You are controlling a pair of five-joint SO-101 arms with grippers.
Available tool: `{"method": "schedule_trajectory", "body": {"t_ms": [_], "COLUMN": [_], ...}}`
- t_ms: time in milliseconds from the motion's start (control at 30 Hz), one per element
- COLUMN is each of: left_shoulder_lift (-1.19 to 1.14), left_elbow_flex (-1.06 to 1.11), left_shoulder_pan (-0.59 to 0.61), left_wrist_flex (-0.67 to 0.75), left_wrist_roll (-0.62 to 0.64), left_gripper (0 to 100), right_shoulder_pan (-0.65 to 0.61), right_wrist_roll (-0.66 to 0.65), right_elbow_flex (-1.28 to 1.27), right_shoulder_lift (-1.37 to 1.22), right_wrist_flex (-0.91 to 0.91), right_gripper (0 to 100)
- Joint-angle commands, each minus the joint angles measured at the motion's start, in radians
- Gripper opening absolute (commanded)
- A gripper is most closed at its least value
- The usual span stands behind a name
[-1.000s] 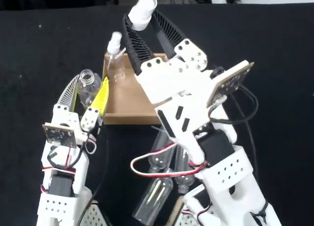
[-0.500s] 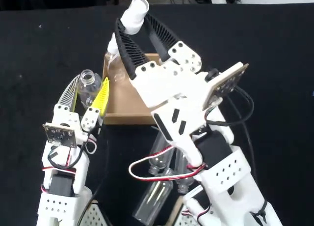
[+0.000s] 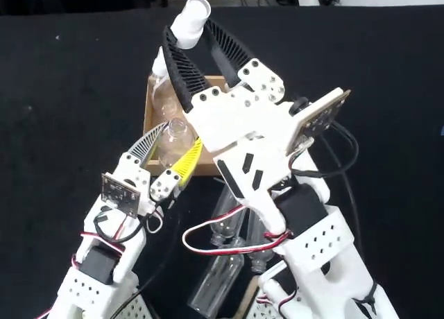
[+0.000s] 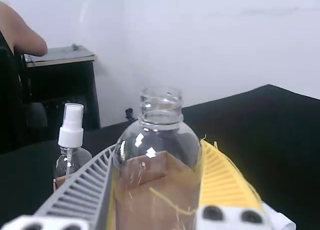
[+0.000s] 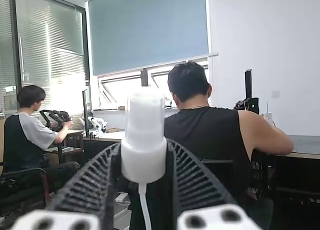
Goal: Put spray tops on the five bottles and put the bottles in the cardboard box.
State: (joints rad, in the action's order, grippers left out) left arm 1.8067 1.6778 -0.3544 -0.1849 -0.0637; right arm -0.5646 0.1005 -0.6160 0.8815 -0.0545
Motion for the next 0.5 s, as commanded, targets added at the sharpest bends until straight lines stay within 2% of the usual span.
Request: {"method": "schedule_trajectory", "body": {"t_ms": [0, 67, 200, 467], "left_shoulder_lift": [0.015, 0.014, 0.017, 0.017], "left_elbow_flex": [0.021, 0.021, 0.021, 0.021], "left_shoulder_pan": [-0.007, -0.016, -0.035, -0.039], "left_wrist_flex": [0.064, 0.058, -0.063, 0.086], "left_wrist_roll": [0.000, 0.005, 0.008, 0.000], "left_gripper": [5, 5, 5, 5], "right_shoulder_pan": [-0.011, -0.015, -0.012, -0.012], "right_wrist_roll": [-0.028, -0.075, -0.100, -0.103], "right_elbow_flex": [0.059, 0.105, 0.179, 0.183], "right_shoulder_lift": [0.051, 0.045, 0.045, 0.050], "right_wrist_flex": [-0.048, -0.138, -0.247, -0.261], "right_gripper": [1.5, 1.5, 1.5, 1.5]}}
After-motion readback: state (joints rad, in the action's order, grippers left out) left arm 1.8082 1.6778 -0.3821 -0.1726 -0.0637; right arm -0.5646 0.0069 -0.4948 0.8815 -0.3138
